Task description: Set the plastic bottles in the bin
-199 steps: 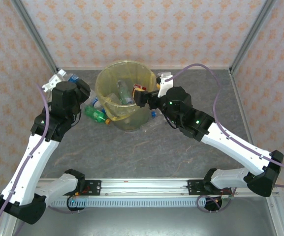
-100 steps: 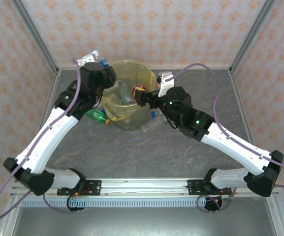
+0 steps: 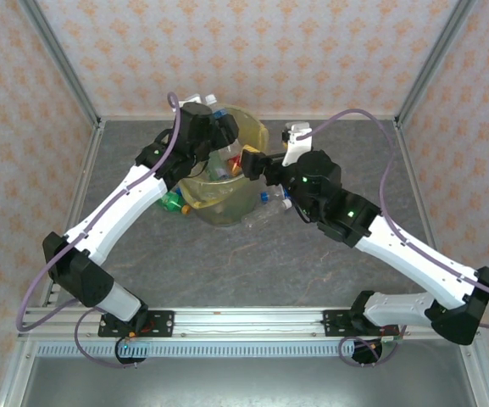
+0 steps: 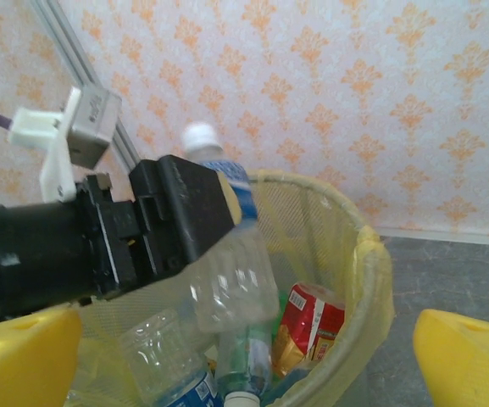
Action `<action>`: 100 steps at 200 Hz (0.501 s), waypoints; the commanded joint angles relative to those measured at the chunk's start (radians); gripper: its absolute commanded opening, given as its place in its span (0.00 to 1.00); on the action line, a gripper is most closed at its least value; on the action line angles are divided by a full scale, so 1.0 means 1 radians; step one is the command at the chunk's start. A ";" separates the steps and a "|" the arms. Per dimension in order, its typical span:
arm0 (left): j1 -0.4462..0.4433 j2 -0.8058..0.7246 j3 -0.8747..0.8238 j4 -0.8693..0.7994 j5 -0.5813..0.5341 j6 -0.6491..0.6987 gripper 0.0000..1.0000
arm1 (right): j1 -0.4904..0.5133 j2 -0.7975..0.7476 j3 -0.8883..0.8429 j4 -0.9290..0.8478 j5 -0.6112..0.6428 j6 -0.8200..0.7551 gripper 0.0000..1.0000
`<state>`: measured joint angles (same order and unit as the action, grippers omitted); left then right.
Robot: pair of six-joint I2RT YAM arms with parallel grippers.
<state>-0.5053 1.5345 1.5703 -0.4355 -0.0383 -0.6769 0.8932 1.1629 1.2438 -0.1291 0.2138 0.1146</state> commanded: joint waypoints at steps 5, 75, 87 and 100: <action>-0.008 -0.003 0.034 0.030 0.029 -0.019 0.92 | -0.005 -0.019 -0.011 -0.014 0.047 0.000 1.00; 0.000 -0.090 0.018 -0.035 -0.075 0.016 0.94 | -0.037 0.014 -0.030 -0.015 0.100 0.071 1.00; 0.002 -0.114 0.011 -0.041 -0.093 0.024 0.95 | -0.064 0.014 -0.038 -0.023 0.091 0.099 1.00; 0.001 -0.141 -0.003 -0.045 -0.113 0.033 0.98 | -0.098 0.014 -0.053 -0.027 0.062 0.135 1.00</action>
<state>-0.5087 1.4620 1.5700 -0.4526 -0.0853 -0.6769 0.8448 1.1751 1.2144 -0.1387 0.2699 0.1730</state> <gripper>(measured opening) 0.955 0.996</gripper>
